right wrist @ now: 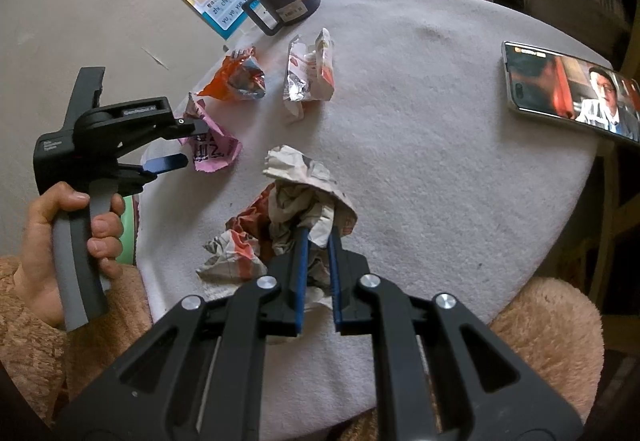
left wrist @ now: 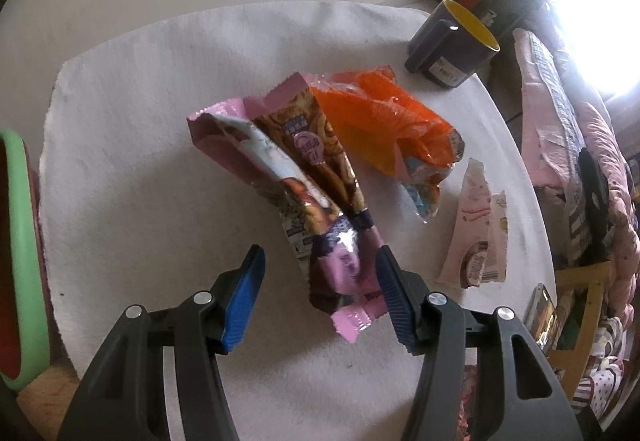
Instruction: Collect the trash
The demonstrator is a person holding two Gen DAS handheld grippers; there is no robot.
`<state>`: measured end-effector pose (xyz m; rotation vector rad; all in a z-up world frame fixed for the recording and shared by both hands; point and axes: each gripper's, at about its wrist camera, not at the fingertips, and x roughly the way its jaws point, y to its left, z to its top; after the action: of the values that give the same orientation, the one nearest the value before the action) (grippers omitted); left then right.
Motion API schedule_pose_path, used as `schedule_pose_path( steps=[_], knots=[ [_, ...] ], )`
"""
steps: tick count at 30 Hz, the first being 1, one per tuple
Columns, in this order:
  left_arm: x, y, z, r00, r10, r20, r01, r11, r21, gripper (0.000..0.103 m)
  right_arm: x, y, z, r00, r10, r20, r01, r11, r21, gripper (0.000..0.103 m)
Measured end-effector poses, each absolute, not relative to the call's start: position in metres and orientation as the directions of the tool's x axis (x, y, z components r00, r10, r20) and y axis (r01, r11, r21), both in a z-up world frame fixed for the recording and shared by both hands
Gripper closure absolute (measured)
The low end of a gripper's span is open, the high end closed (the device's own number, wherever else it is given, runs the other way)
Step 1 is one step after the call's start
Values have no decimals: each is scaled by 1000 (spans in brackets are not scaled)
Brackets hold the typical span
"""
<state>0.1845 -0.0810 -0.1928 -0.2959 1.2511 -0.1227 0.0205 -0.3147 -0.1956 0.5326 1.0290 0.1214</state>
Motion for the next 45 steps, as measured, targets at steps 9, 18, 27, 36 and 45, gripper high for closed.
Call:
schedule_pose_path(
  steps=[9,18,27,36,45],
  knots=[
    [189,-91,-202,292,-221,-930,-70,965,-251,49,21,-316,-198,515,348,-784,153,862,483,92],
    [188,-92,-203,284,-249,-926,-35,962,-270,83,17,-324,-194,557,347,-754,172,841,514,64],
    [138,-74,-167,363,-290,-885,23,953,-303,85,34,-332,-197,576,377,-725,209,790,577,43],
    [92,-47,-144,405,-283,-870,60,957,-284,84,50,-297,-213,459,415,-786,150,835,529,59],
    [71,-34,-123,471,-240,-849,97,971,-221,84,39,-283,-179,508,350,-787,76,892,446,70]
  ],
)
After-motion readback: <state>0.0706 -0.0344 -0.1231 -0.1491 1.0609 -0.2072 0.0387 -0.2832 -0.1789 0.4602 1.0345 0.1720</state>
